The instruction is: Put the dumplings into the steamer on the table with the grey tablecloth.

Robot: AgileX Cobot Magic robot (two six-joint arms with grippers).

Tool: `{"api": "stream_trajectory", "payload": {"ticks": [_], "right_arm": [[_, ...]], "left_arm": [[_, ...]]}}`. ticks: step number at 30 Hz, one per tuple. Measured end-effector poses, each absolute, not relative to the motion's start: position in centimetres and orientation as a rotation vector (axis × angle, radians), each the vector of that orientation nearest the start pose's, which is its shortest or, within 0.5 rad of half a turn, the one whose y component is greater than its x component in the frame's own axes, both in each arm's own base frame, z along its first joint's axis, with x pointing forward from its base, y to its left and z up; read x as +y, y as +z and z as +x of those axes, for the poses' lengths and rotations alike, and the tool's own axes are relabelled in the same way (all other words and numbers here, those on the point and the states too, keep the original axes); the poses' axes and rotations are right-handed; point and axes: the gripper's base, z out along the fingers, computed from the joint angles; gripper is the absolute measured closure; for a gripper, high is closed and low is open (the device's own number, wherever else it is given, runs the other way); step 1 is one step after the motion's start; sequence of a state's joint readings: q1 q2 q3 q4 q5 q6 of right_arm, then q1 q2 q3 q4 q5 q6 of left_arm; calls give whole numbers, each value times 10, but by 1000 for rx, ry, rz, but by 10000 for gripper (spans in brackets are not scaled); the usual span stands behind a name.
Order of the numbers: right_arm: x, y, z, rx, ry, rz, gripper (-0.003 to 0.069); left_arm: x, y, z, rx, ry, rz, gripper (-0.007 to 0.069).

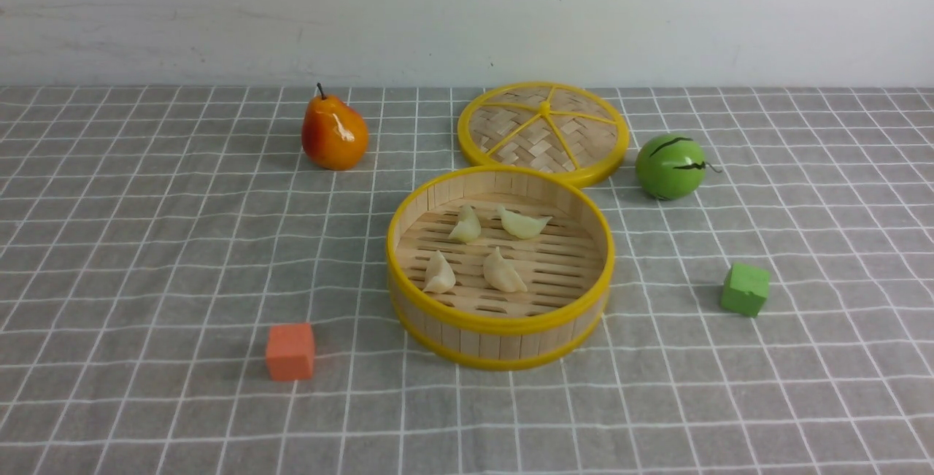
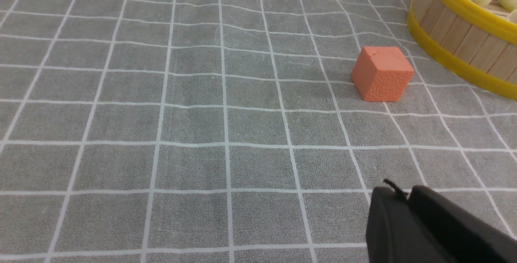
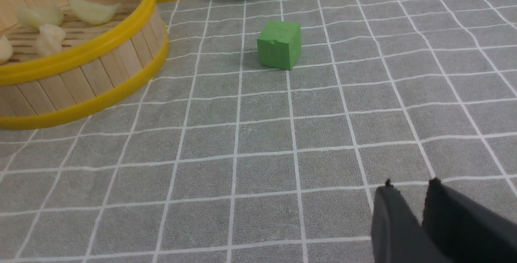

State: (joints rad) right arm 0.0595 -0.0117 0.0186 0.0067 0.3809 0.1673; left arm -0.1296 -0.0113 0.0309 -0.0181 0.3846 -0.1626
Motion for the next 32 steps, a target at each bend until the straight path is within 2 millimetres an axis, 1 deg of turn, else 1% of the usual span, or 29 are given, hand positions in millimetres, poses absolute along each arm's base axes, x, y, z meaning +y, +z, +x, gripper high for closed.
{"api": "stream_trajectory", "payload": {"ticks": [32], "right_arm": [[3, 173, 52, 1872, 163, 105, 506]], "left_arm": [[-7, 169, 52, 1893, -217, -42, 540]]}}
